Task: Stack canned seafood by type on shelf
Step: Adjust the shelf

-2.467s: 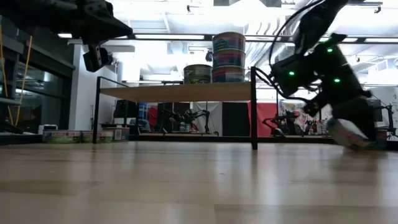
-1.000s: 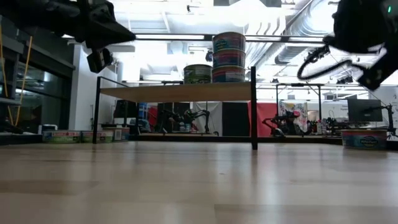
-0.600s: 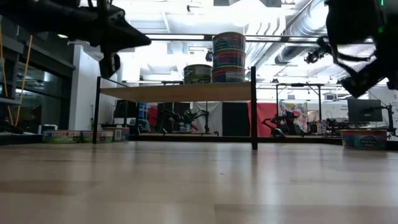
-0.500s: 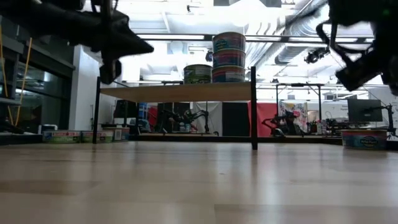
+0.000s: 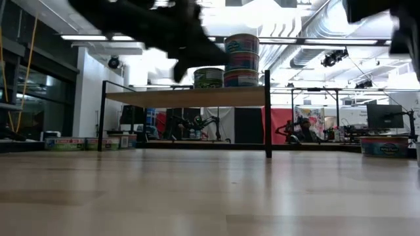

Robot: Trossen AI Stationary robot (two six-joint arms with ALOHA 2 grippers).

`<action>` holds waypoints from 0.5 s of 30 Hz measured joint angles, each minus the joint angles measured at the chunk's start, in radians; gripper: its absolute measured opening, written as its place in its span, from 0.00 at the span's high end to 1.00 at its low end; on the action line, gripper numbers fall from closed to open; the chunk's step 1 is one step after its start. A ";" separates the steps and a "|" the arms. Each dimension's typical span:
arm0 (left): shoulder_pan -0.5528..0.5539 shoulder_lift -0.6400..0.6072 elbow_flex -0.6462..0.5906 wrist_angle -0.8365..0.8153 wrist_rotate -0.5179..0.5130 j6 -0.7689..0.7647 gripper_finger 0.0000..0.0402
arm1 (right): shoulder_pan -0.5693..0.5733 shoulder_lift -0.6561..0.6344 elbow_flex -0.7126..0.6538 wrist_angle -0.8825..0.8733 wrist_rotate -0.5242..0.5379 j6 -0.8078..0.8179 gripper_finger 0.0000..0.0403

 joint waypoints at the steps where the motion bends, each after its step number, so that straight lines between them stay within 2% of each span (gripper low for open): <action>1: 0.004 0.034 0.039 0.001 0.000 0.046 1.00 | 0.011 0.000 0.030 -0.020 0.038 0.008 1.00; 5: 0.016 0.163 0.176 0.000 0.000 0.209 1.00 | 0.041 0.000 0.129 -0.130 0.152 0.085 1.00; 9: 0.032 0.266 0.276 -0.001 -0.002 0.297 1.00 | 0.057 0.000 0.197 -0.202 0.223 0.146 1.00; 15: 0.067 0.357 0.356 0.001 -0.101 0.371 1.00 | 0.078 -0.001 0.229 -0.224 0.273 0.209 1.00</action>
